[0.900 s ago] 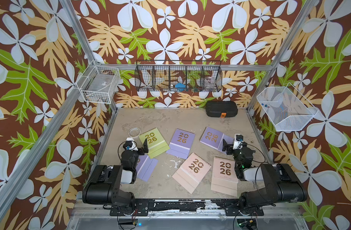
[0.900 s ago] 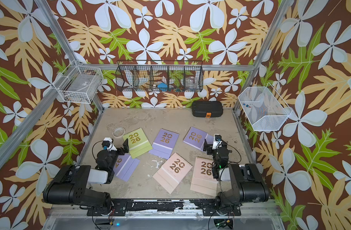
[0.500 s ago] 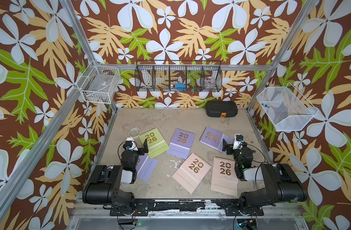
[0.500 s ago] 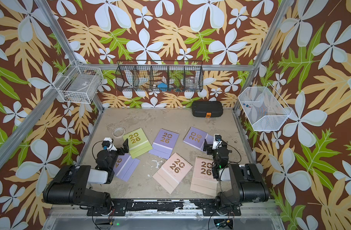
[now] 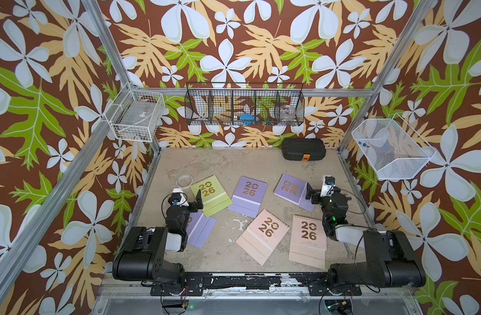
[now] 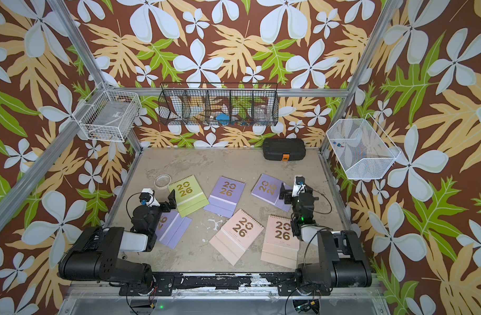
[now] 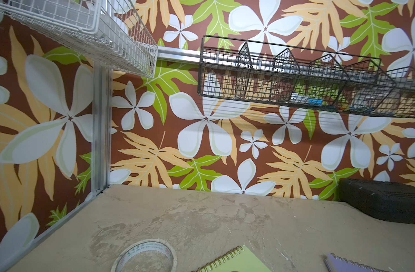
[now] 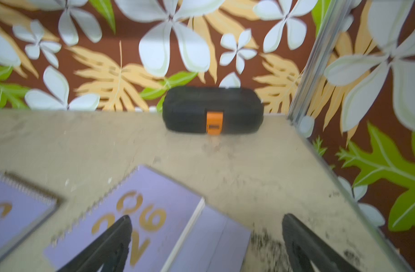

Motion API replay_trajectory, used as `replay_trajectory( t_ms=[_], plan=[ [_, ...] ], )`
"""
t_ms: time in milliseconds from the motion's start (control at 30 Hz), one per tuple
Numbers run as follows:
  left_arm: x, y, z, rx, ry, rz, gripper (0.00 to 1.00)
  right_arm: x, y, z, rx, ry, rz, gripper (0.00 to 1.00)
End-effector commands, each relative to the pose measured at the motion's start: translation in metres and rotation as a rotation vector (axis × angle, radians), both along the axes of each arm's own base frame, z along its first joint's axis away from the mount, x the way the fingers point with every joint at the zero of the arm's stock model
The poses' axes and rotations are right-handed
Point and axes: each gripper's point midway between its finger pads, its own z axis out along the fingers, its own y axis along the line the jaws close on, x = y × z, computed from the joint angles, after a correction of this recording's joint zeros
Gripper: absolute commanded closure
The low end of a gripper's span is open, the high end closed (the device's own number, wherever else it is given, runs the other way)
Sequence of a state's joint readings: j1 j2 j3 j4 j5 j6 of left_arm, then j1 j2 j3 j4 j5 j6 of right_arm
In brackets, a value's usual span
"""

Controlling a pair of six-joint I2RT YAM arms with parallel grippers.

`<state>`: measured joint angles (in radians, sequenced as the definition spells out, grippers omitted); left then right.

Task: Stack the calendars
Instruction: Adjust the calendar at the center of the board.

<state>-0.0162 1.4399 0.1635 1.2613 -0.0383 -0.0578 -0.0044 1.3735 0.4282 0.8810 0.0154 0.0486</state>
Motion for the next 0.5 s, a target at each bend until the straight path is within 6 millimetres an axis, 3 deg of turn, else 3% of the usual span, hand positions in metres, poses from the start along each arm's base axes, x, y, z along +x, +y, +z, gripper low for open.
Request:
replay_trajectory(
  t_ms=[0, 133, 300, 467],
  plan=[
    [0.001, 0.018, 0.006, -0.032, -0.009, 0.108, 0.03, 0.002, -0.009, -0.029, 0.015, 0.26, -0.063, 0.0],
    [0.009, 0.029, 0.016, -0.05, 0.056, 0.184, 0.06, 0.0, -0.013, -0.02, 0.087, 0.337, -0.115, 0.0],
    [0.016, 0.029, 0.043, -0.11, 0.105, 0.193, 0.08, -0.024, -0.018, -0.003, 0.212, 0.389, -0.208, 0.0],
    [0.016, 0.009, 0.05, -0.233, 0.247, 0.131, 0.16, -0.056, 0.019, -0.006, 0.329, 0.517, -0.109, 0.0]
  ],
)
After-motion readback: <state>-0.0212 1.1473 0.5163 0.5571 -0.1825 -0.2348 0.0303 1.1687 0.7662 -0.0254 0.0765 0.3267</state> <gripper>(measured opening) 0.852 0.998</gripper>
